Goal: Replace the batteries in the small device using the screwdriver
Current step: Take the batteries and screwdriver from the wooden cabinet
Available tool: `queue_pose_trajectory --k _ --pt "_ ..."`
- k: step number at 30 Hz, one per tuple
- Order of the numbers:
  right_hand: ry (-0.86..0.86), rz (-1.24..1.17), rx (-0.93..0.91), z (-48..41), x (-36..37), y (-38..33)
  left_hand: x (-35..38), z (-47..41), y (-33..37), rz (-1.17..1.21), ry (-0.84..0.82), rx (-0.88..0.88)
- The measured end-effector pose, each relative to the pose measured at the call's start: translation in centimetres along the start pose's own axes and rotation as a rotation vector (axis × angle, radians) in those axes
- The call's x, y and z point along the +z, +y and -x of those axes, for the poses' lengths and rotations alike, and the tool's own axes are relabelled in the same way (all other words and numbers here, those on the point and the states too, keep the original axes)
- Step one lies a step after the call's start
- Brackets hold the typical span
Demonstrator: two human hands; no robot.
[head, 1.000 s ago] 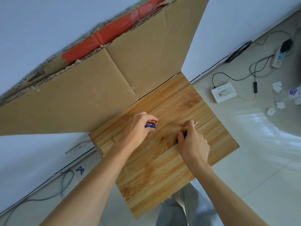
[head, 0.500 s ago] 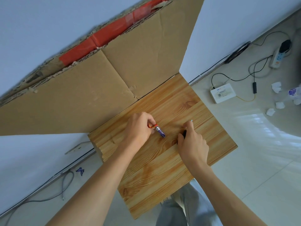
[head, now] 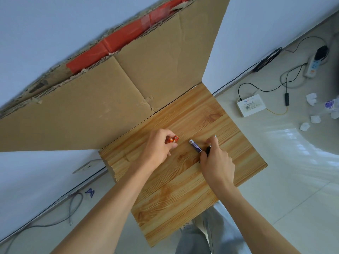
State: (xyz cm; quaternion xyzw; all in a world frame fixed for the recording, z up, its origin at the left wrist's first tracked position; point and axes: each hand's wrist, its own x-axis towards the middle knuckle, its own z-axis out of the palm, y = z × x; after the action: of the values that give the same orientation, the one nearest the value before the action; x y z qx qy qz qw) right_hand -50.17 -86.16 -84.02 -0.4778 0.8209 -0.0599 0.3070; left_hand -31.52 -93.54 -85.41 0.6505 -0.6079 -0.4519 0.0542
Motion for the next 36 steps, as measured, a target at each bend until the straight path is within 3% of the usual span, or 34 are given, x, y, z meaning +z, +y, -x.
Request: queue_pose_trajectory --k 11,20,36 --pt "-0.036 -0.019 -0.046 -0.2 -0.3 0.2 1.3 0.2 1.2 0.329 0.072 -0.072" --pt "-0.068 -0.049 -0.068 -0.1 -0.5 0.1 1.8 -0.3 2.0 0.587 -0.053 -0.044" --pt "-0.198 -0.236 -0.110 0.1 -0.3 0.1 4.1 0.3 3.3 0.564 -0.038 -0.177"
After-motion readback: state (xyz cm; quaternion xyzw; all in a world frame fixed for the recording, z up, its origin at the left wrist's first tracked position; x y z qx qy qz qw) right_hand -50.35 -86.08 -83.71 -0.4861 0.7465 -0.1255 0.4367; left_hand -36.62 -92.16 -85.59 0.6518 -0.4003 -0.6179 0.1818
